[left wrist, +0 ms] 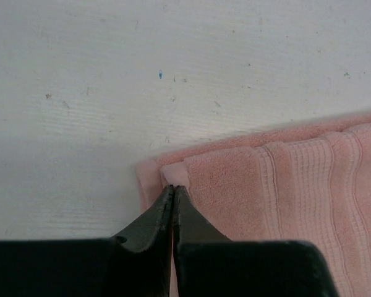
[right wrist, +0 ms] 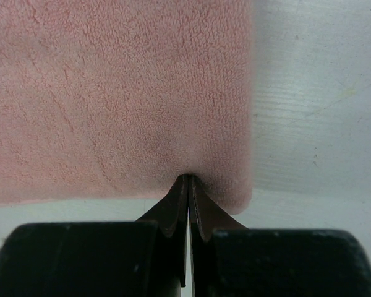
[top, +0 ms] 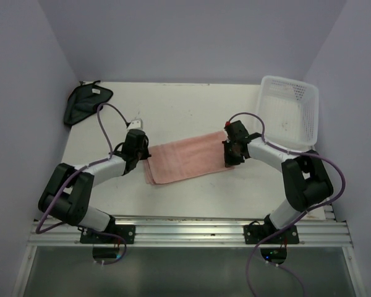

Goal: Roll the towels
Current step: Fold the towel

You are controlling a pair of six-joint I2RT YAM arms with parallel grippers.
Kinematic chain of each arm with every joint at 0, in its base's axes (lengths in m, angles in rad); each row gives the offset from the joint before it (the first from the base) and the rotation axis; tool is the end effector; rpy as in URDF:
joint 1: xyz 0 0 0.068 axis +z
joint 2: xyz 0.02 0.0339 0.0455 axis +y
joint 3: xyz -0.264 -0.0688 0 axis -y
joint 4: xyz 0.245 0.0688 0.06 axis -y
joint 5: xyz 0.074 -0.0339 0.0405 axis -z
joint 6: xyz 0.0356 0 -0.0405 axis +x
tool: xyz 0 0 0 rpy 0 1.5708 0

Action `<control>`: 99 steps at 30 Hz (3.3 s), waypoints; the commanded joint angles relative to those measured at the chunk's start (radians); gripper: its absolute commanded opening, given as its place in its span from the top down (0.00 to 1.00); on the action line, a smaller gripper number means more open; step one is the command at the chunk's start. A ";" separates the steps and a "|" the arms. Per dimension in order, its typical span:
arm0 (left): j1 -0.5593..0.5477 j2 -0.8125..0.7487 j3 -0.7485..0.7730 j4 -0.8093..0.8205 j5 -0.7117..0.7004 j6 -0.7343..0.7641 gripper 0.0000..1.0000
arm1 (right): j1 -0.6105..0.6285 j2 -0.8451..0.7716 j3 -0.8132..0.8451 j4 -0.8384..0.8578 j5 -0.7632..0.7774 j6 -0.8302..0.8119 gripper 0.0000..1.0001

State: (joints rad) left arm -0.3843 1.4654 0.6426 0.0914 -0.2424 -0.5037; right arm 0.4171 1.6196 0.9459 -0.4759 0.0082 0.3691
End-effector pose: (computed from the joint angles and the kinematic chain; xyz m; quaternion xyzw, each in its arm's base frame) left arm 0.2662 -0.0984 0.1647 -0.1033 0.9020 -0.0740 0.4127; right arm 0.2804 0.1239 0.1712 -0.0226 0.9776 0.0764 0.1946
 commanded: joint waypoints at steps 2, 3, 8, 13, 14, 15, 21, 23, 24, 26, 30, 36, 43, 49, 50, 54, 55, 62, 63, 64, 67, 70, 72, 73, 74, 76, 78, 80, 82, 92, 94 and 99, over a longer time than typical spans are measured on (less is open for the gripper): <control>0.016 0.027 -0.008 0.077 -0.044 0.017 0.95 | 0.002 0.019 0.007 0.019 0.013 0.008 1.00; 0.016 0.033 -0.006 0.085 -0.041 0.019 0.95 | 0.002 0.017 0.007 0.020 0.009 0.008 1.00; 0.016 0.042 -0.009 0.096 -0.028 0.022 0.88 | 0.002 0.003 0.019 0.013 -0.039 0.005 1.00; 0.016 -0.011 0.000 0.073 -0.026 0.027 0.69 | 0.003 -0.049 0.056 -0.016 -0.068 0.005 0.99; 0.015 -0.020 0.005 0.067 -0.028 0.027 0.61 | 0.002 -0.056 0.062 -0.023 -0.071 0.010 0.96; 0.016 -0.030 0.009 0.054 -0.029 0.030 0.57 | 0.003 -0.063 0.071 -0.027 -0.083 0.008 0.94; 0.016 -0.089 0.089 -0.045 -0.057 0.034 0.44 | 0.002 -0.138 0.114 -0.066 -0.120 0.014 0.78; 0.016 -0.115 0.115 -0.062 -0.060 0.031 0.42 | 0.000 -0.168 0.122 -0.072 -0.116 0.014 0.75; 0.016 -0.126 0.121 -0.073 -0.049 0.031 0.41 | 0.000 -0.176 0.125 -0.075 -0.105 0.013 0.74; 0.016 -0.151 0.149 -0.079 -0.025 0.031 0.39 | 0.000 -0.193 0.123 -0.084 -0.052 0.021 0.71; 0.016 -0.157 0.206 -0.090 0.075 0.031 0.36 | -0.001 -0.248 0.056 -0.047 0.053 0.083 0.66; 0.005 -0.091 0.336 -0.139 0.184 0.028 0.33 | -0.015 -0.302 -0.044 0.022 0.148 0.165 0.57; -0.076 0.067 0.506 -0.157 0.203 0.022 0.32 | -0.100 -0.277 -0.117 0.094 0.032 0.198 0.53; -0.146 0.215 0.668 -0.196 0.207 0.021 0.31 | -0.159 -0.231 -0.193 0.200 -0.076 0.232 0.53; -0.157 0.236 0.692 -0.209 0.206 0.021 0.31 | -0.162 -0.215 -0.205 0.212 -0.091 0.235 0.53; -0.214 0.337 0.801 -0.239 0.204 0.021 0.31 | -0.163 -0.191 -0.237 0.281 -0.120 0.248 0.53; -0.222 0.351 0.816 -0.243 0.204 0.021 0.30 | -0.163 -0.184 -0.240 0.283 -0.117 0.249 0.53; -0.278 0.475 0.959 -0.304 0.201 0.019 0.30 | -0.169 -0.148 -0.275 0.309 -0.099 0.228 0.75; -0.294 0.504 0.995 -0.311 0.196 0.019 0.30 | -0.169 -0.150 -0.282 0.319 -0.097 0.223 0.78; -0.303 0.519 1.018 -0.321 0.192 0.017 0.30 | -0.169 -0.150 -0.288 0.325 -0.094 0.223 0.80; -0.340 0.598 1.118 -0.384 0.163 0.013 0.30 | -0.169 -0.147 -0.308 0.342 -0.096 0.226 0.90; -0.364 0.683 1.215 -0.447 0.152 -0.024 0.30 | -0.169 -0.147 -0.325 0.365 -0.103 0.231 0.98; -0.375 0.728 1.262 -0.473 0.147 -0.041 0.30 | -0.167 -0.145 -0.331 0.367 -0.103 0.231 1.00; -0.380 0.740 1.273 -0.479 0.144 -0.047 0.30 | -0.169 -0.147 -0.332 0.368 -0.102 0.232 1.00; -0.384 0.750 1.284 -0.487 0.141 -0.058 0.30 | -0.169 -0.151 -0.337 0.369 -0.105 0.232 1.00; -0.401 0.779 1.312 -0.493 0.137 -0.068 0.30 | -0.167 -0.156 -0.345 0.379 -0.111 0.240 1.00; -0.416 0.806 1.344 -0.501 0.135 -0.076 0.30 | -0.167 -0.167 -0.355 0.387 -0.114 0.244 1.00; -0.427 0.840 1.382 -0.516 0.135 -0.088 0.30 | -0.167 -0.173 -0.364 0.395 -0.120 0.249 1.00; -0.432 0.863 1.410 -0.532 0.135 -0.096 0.30 | -0.167 -0.178 -0.371 0.398 -0.129 0.252 1.00; -0.449 0.934 1.462 -0.567 0.112 -0.121 0.30 | -0.152 -0.198 -0.423 0.428 -0.140 0.264 1.00; -0.452 0.940 1.464 -0.556 0.110 -0.128 0.30 | -0.150 -0.202 -0.424 0.427 -0.139 0.263 1.00; -0.452 0.963 1.473 -0.541 0.097 -0.139 0.31 | -0.147 -0.219 -0.424 0.421 -0.132 0.257 1.00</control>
State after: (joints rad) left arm -0.8280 2.4142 2.0647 -0.4591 -0.1196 -0.6189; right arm 0.2569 1.4147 0.5507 -0.0017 -0.1234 0.6296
